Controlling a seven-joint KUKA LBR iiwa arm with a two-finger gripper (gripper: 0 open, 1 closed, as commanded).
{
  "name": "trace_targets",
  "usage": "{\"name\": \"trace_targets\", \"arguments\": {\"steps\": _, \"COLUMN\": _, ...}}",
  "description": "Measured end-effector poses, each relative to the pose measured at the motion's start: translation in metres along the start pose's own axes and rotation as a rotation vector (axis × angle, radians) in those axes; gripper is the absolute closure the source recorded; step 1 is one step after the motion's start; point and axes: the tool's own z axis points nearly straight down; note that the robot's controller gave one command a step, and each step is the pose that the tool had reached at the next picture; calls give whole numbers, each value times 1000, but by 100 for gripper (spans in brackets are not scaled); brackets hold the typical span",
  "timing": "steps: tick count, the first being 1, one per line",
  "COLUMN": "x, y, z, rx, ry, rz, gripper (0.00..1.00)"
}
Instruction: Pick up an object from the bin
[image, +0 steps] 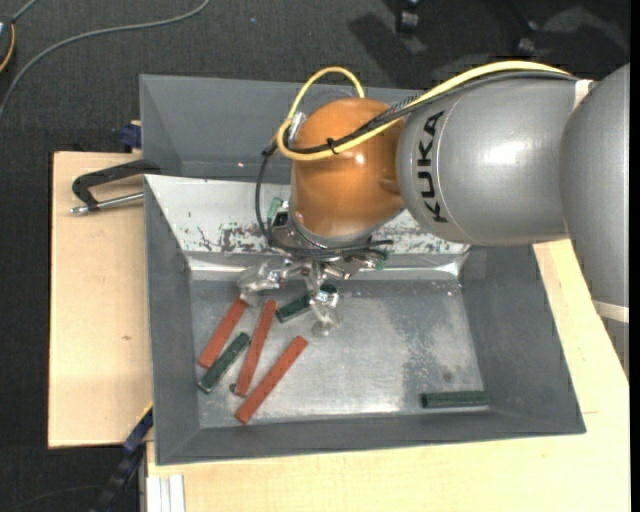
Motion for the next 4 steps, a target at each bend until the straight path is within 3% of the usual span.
{"name": "trace_targets", "arguments": {"steps": 1, "x": -27, "y": 1, "z": 61, "rx": 2, "ry": -2, "rz": -128, "gripper": 0}}
{"name": "trace_targets", "arguments": {"steps": 2, "x": -31, "y": -1, "z": 54, "rx": 9, "ry": -14, "rz": -126, "gripper": 100}}
{"name": "trace_targets", "arguments": {"steps": 3, "x": 0, "y": 44, "z": -40, "rx": 9, "ry": -7, "rz": -141, "gripper": 100}}
{"name": "trace_targets", "arguments": {"steps": 4, "x": 3, "y": 29, "z": -120, "rx": 15, "ry": -11, "rz": -139, "gripper": 100}}
